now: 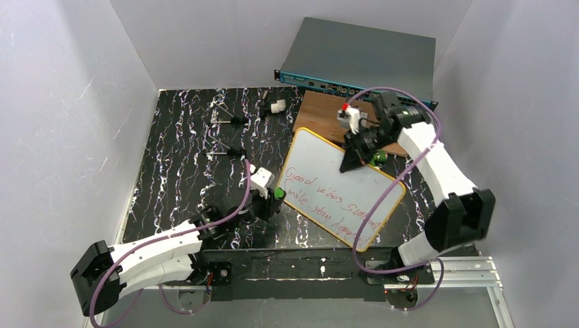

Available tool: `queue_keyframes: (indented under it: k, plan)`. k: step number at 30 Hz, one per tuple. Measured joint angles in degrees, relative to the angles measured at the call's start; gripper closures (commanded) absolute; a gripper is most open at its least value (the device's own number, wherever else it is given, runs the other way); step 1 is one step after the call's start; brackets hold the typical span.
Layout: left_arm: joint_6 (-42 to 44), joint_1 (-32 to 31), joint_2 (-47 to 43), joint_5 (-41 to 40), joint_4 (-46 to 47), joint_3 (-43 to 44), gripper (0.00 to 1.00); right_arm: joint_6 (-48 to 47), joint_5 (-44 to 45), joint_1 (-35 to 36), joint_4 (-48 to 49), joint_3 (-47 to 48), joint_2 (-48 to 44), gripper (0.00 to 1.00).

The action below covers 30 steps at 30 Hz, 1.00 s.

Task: Erase the whiteboard
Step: Pick up the whiteboard eraser from the center of the board.

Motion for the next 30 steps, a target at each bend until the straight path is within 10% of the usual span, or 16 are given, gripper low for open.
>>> queue_keyframes:
  k: [11,30]
  plan:
    - [12.96,13.11,-1.25,1.07,12.35,-1.53,1.00,-5.57,4.02,8.87,-3.56,25.90,17.33,0.99]
    - [18.80,16.11,25.07,3.98,29.99,4.48,1.00,-3.19,2.62,8.57,-3.87,21.27,18.38,0.99]
